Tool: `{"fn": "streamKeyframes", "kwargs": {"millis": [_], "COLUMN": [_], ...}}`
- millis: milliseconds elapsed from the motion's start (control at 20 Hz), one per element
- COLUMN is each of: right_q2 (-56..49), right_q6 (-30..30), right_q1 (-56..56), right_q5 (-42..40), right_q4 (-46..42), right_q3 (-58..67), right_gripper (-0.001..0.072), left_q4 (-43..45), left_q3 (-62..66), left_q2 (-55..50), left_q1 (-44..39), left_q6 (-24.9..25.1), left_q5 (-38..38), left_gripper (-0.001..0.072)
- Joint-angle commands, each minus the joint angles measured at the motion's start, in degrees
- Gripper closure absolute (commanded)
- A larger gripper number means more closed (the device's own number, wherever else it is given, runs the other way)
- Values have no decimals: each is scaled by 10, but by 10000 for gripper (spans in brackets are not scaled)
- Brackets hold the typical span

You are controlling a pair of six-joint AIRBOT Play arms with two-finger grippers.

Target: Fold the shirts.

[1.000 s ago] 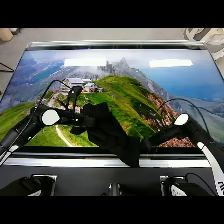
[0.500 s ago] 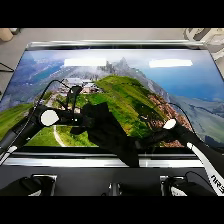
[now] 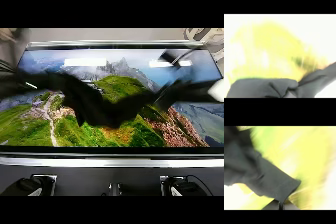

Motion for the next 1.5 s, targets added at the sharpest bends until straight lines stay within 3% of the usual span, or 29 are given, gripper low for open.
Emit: {"fn": "streamKeyframes", "kwargs": {"millis": [0,200,400,550,700,900,1000,1200,1250,1350,1450], "right_q2": [105,160,134,94,92,81,59,6,0,-4,-4], "right_q6": [86,103,104,113,113,135,162,179,179,179,177], "right_q1": [0,0,0,0,0,0,0,0,0,0,0], "right_q5": [-54,11,204,332,308,137,74,65,63,49,45], "right_q4": [-159,-197,-277,-270,-261,-250,-249,-223,-221,-221,-221], "right_q3": [224,261,260,198,38,-207,-284,-319,-319,-319,-319], "right_gripper": [700,700,699,700,700,699,699,697,697,697,697], "left_q4": [0,15,76,79,79,71,41,-72,-98,-108,-72], "left_q3": [206,260,236,128,-34,-229,-262,-258,-257,-233,-183], "left_q2": [53,102,93,82,66,3,-64,-208,-231,-254,-252], "left_q1": [38,39,39,39,39,39,39,39,39,50,94], "left_q6": [-16,-21,-23,-22,-20,-21,-22,-22,-22,-14,20], "left_q5": [14,32,-135,-172,-147,-1,30,36,35,2,-81], "left_gripper": [681,681,681,681,680,680,680,658,549,10,-13]}}
